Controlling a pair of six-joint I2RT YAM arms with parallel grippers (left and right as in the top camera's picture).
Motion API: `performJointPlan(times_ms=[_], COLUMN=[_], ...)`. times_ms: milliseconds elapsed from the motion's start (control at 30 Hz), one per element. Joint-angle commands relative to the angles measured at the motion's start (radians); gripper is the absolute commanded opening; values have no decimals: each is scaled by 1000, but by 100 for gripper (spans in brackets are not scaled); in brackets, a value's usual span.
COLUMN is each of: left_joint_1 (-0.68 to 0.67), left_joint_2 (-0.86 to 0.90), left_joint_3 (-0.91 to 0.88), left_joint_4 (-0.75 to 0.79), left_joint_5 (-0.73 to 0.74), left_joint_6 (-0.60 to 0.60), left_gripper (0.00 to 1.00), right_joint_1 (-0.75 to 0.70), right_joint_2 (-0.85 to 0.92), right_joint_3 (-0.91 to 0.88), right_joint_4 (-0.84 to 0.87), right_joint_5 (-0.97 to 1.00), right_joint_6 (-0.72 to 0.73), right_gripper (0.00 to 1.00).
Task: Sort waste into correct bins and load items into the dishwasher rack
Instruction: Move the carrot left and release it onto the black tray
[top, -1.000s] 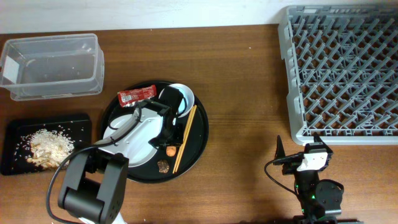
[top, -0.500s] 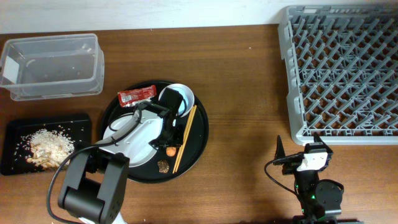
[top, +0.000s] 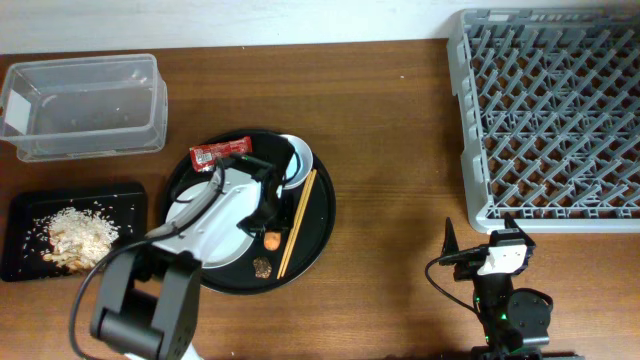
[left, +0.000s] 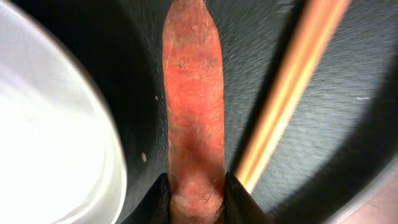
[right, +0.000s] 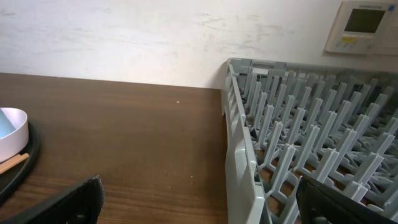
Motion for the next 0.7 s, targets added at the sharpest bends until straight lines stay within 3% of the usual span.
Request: performJointPlan(times_ms=[0,267,667], left_joint_1=[5,217,790], left_joint_2=[-106,-259,-251], left_joint_3=[103,236,236], left_joint_4=[-60,-143,-97], left_joint_5=[-5,-106,-109], left_joint_6=[5,3,-230], left_gripper=[12,13,13], right_joint_1=[6,6,6], right_joint_2=[-8,-8,-8], right_joint_3=[-9,-9,-9], right_joint_4=[-1,-1,-1], right_joint_5=[9,9,9], right_joint_6=[-2,-2,-2], right_gripper=[98,98,98])
